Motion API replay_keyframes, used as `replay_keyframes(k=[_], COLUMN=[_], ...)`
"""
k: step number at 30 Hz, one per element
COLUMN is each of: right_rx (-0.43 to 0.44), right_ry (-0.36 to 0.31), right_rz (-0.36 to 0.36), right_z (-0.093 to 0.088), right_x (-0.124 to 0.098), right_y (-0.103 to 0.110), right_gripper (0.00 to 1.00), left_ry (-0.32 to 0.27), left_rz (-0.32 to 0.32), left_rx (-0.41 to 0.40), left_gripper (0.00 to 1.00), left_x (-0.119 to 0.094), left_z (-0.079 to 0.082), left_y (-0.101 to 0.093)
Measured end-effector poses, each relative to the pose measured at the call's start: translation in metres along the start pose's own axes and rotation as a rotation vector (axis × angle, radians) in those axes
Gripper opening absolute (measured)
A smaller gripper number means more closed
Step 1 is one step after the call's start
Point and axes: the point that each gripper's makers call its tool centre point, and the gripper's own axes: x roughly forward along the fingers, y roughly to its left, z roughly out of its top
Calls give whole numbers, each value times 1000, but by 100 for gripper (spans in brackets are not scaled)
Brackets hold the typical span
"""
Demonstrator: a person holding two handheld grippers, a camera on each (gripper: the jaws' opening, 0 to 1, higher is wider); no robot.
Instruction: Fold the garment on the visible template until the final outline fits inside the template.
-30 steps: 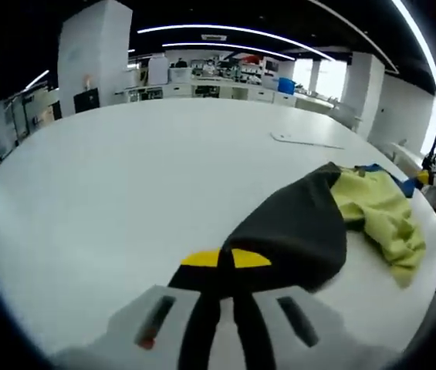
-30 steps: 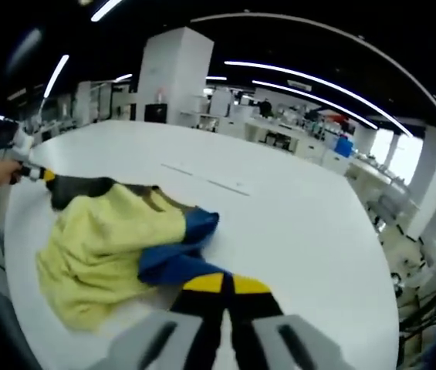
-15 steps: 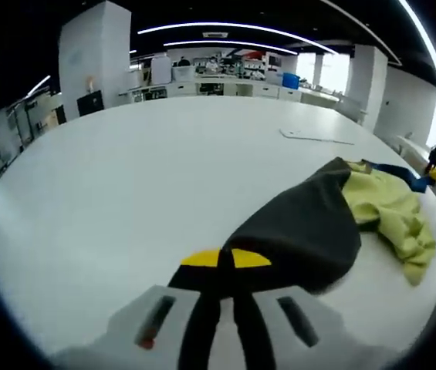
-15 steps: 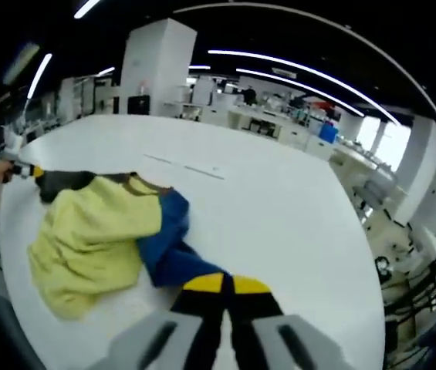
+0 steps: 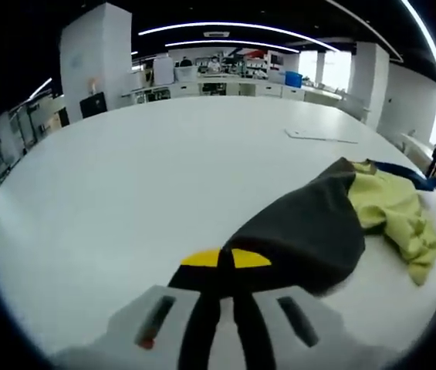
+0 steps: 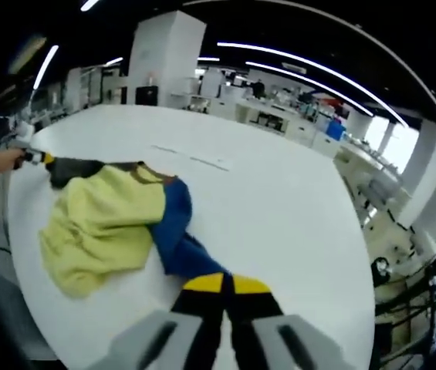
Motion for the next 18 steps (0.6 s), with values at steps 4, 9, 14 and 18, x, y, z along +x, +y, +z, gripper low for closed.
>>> replay_keyframes(k=[4,9,14,18], right_rx=[-25,2,29,47], right_ry=[21,62,135,188], right_rz=[-13,-44,-70,-84], right_z=[-4,-15,-37,-57], right_x=[-7,-10,-5,2], right_y=[-11,-26,-43,-51], right_gripper=[0,0,0,0], left_ry=[1,4,6,5], left_rz=[8,9,9,13], left_rx=[2,7,13,15], left_gripper=[0,0,0,0], left_x=[1,4,7,5], left_z=[1,2,3,3], left_y=[4,7,10,9])
